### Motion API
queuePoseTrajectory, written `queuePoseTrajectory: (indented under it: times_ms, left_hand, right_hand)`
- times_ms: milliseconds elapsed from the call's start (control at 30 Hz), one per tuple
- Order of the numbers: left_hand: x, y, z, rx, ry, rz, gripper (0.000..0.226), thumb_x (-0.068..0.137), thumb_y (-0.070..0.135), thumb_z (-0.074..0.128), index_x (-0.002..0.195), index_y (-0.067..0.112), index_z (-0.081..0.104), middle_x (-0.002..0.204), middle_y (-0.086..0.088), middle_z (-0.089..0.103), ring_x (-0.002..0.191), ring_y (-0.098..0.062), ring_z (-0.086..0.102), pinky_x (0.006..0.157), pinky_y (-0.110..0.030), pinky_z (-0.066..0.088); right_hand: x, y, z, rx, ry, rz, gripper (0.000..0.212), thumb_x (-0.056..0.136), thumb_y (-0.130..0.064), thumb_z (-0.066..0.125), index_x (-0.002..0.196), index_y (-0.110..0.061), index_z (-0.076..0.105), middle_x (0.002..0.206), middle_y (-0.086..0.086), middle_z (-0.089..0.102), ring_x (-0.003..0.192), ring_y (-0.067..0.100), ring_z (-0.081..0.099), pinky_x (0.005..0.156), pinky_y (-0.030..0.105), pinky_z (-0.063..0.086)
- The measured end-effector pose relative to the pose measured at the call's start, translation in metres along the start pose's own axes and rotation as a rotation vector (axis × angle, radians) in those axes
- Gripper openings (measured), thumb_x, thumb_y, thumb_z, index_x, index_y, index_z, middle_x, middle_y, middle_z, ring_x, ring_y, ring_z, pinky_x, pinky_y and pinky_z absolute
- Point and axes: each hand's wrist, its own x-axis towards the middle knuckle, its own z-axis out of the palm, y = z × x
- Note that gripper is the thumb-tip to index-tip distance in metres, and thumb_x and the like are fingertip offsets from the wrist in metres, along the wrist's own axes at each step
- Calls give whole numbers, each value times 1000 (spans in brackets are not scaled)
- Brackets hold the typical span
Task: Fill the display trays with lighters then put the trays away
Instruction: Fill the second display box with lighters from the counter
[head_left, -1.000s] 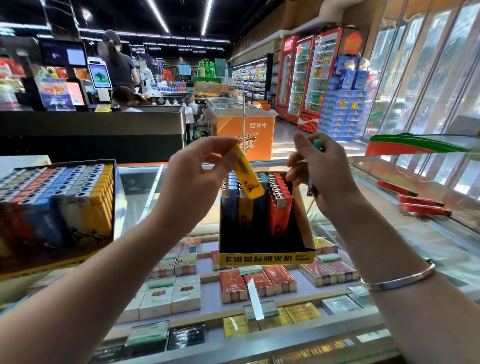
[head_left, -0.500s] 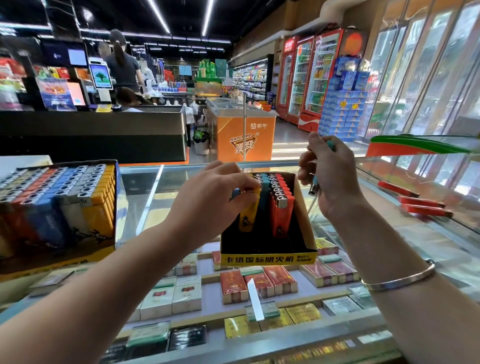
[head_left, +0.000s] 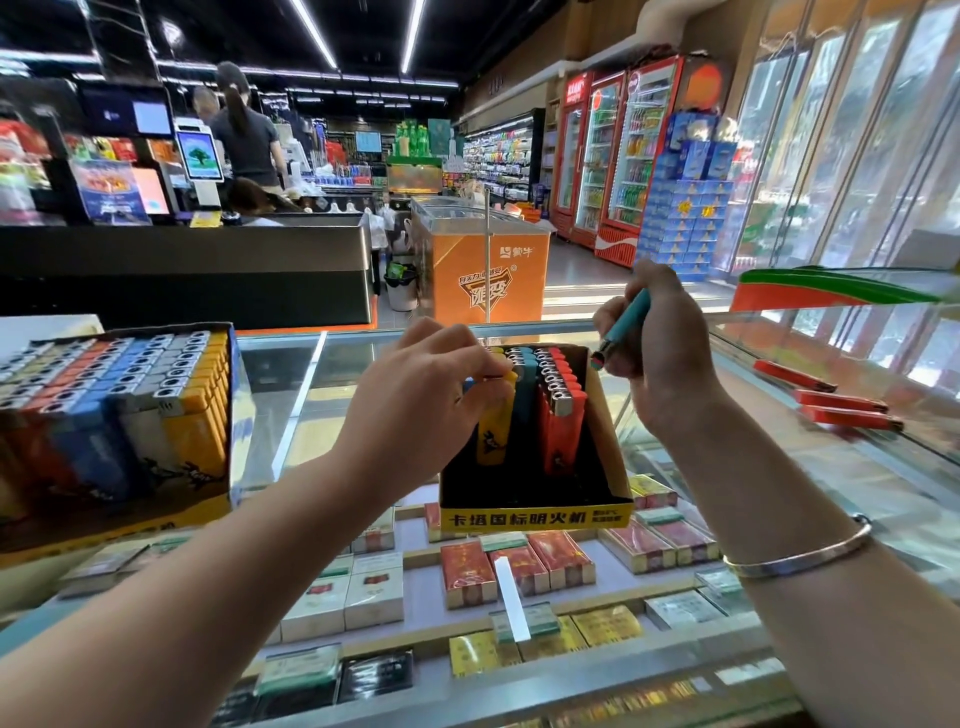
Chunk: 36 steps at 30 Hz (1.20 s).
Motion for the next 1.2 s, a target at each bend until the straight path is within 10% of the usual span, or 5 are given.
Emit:
queuePoseTrajectory:
  times_ms: [933, 1200]
  left_hand:
    - [0, -1, 0, 178, -71, 99, 20, 78, 33, 68, 85, 15, 73, 85, 0, 67, 88, -25, 57, 71, -36, 46]
    - [3, 9, -2, -232, 101, -167, 32, 79, 37, 66, 108, 24, 62, 87, 21, 60, 96, -9, 53, 75, -18, 38]
  right_hand:
    - [1, 6, 0, 18, -143, -41, 11, 94, -21, 42, 89, -12, 46, 55, 1, 55, 41, 16, 46, 40, 21, 34]
    - [-11, 0, 3, 147, -491, -88, 16, 79, -21, 61, 75, -12, 48, 60, 6, 61, 42, 19, 56, 40, 24, 48]
